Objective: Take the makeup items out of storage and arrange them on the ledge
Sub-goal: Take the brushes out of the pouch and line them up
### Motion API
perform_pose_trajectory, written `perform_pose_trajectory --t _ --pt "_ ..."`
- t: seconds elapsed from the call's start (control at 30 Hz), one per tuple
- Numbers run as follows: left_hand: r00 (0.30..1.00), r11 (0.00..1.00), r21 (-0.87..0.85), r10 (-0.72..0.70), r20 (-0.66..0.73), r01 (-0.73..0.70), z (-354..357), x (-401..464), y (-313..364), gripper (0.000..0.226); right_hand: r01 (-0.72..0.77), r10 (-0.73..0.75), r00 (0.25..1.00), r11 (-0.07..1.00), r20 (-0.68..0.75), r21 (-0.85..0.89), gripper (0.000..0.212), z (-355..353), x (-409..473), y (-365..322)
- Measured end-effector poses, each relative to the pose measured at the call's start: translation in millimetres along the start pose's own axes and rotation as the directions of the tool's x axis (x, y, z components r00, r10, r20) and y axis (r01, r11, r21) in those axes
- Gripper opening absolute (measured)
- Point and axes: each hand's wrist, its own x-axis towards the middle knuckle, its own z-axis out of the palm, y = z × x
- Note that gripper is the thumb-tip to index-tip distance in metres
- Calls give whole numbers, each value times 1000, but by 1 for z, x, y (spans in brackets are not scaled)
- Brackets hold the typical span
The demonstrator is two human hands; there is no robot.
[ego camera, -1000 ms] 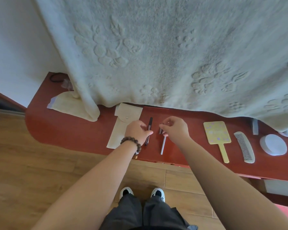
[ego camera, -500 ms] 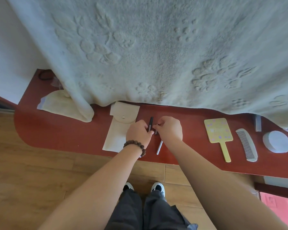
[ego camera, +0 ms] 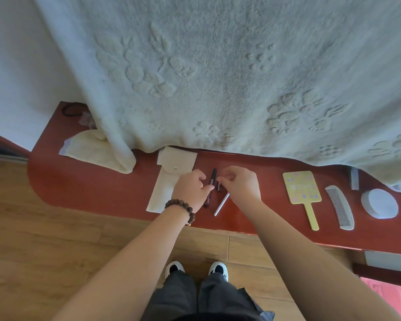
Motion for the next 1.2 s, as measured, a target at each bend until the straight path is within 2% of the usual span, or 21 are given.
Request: perform_pose_trajectory --t 0.17,0.27,0.4,0.53,0.6,0.67,0.73,0.8,0.93,1.03,1.13,1.2 --pt "987 998 -47 30 -157 -37 -32 -17 -20 33 88 -88 996 993 -6 77 23 -3 -11 -8" --pt "963 998 1 -54 -263 56 -48 -21 -42 38 101 -108 993 986 40 135 31 5 -14 -20" --pt "951 962 46 -259 -167 270 -56 -16 -57 58 101 -128 979 981 160 167 45 23 -16 -38" --pt "960 962 29 -268 -83 271 -57 -8 -53 71 88 -121 967 984 222 154 49 35 -19 -47" --pt "958 959 20 -282 -53 283 -58 -7 -53 68 87 -121 968 984 220 155 48 36 -22 -47" --pt "959 960 1 -279 -43 280 -57 -9 -53 52 86 -120 970 983 210 161 47 34 -23 -46" --pt "962 963 -64 -267 -49 264 -55 -17 -55 39 82 -119 971 981 208 178 45 31 -26 -44" --pt "962 950 -177 -270 -43 258 -55 -26 -56 38 102 -135 971 980 195 169 45 28 -28 -43" --pt "968 914 -334 -252 -23 230 -57 -44 -56 39 266 -278 951 959 133 101 50 21 -39 -47" --pt "980 851 -494 -198 10 177 -66 -59 -48 48 462 -458 879 887 129 -1 63 16 -48 -50" --pt "993 727 -678 -54 102 109 -81 -72 -37 60 595 -583 798 802 150 -52 74 7 -52 -57" --pt "992 640 -760 -23 127 112 -92 -77 -29 57 661 -649 748 748 140 -65 73 -2 -54 -64"
